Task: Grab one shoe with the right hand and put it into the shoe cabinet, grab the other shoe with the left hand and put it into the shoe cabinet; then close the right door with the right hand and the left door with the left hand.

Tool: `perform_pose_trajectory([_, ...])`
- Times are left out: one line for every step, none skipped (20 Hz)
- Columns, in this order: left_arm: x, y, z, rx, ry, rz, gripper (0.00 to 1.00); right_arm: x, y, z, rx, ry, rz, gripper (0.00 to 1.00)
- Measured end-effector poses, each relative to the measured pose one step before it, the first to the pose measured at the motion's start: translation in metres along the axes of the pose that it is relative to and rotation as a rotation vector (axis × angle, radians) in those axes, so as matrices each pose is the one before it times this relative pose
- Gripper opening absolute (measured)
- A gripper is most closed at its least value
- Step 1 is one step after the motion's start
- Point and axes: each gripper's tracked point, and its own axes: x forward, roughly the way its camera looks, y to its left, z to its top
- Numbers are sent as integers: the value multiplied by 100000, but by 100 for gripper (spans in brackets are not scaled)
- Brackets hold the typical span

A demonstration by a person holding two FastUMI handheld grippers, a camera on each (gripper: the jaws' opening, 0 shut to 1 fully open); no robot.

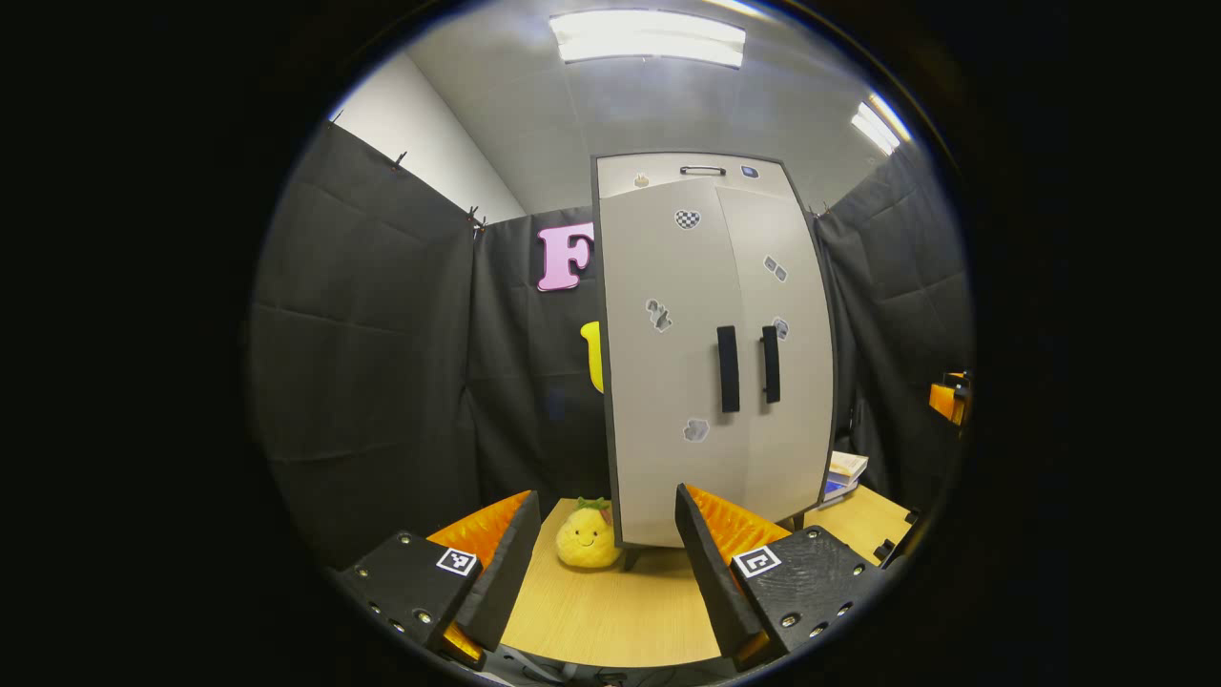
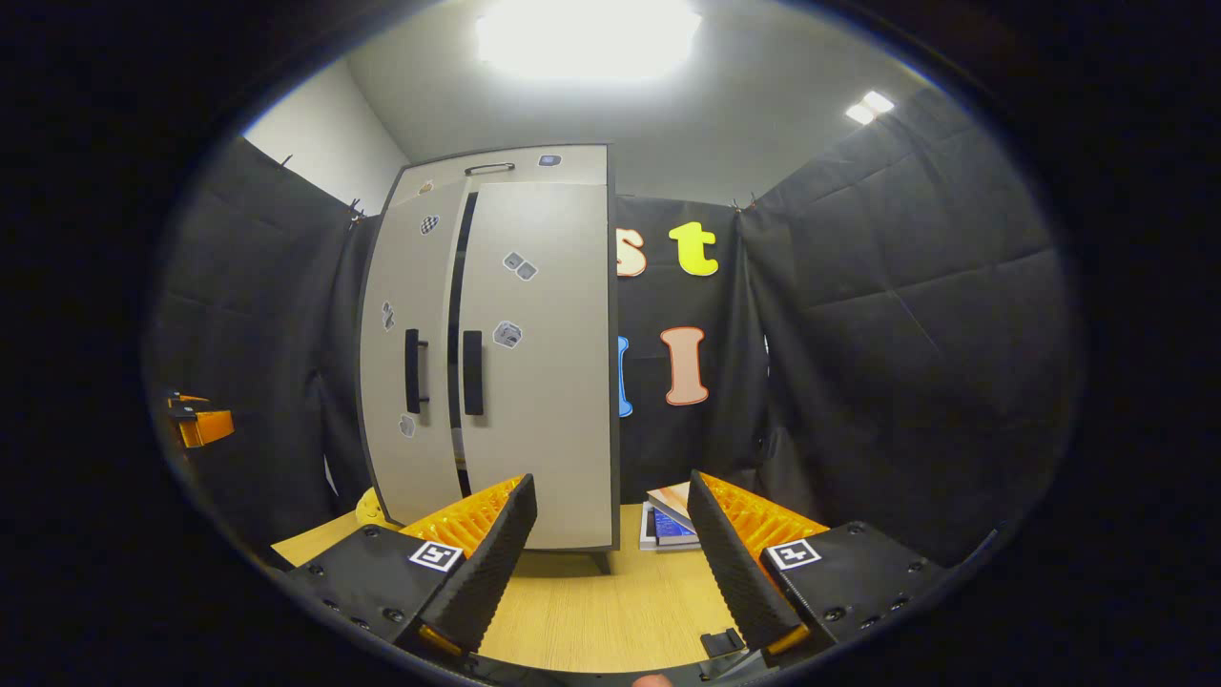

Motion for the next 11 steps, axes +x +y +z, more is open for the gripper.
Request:
perform_pose_trajectory([-300,108,-166,-189,210,-104,78,-320,97,-26,-319,60,31,100])
perform_pose_trajectory([-357,0,-96,-113,94,-116,78,-228,61,-24,-392,-73,123,100])
perform_pose_trajectory([-320,111,-154,-12,211,32,75,-134,61,55,-381,-176,-5,100])
perform_pose_trajectory([-176,6,15,33,64,-20,78,-142,-45,139,-269,-155,-38,96])
perform_pose_trajectory([-91,63,-11,-77,-192,103,78,-72,-17,202,-87,-292,-67,96])
perform_pose_trajectory([-13,4,134,-210,-216,52,75,-45,-3,65,-24,-185,-18,96])
perform_pose_trajectory([-49,82,63,-306,-283,-82,75,-17,71,88,9,-364,-12,96])
perform_pose_trajectory([-43,17,4,-159,-45,-42,75,-53,-11,181,-49,-321,-83,100])
perform_pose_trajectory([-98,65,24,-5,35,83,75,47,27,31,-152,-127,162,100])
perform_pose_trajectory([-105,32,63,-24,48,76,75,52,-32,5,-119,23,50,100])
perform_pose_trajectory([48,105,-201,-35,315,49,75,13,-14,-3,51,0,-21,96])
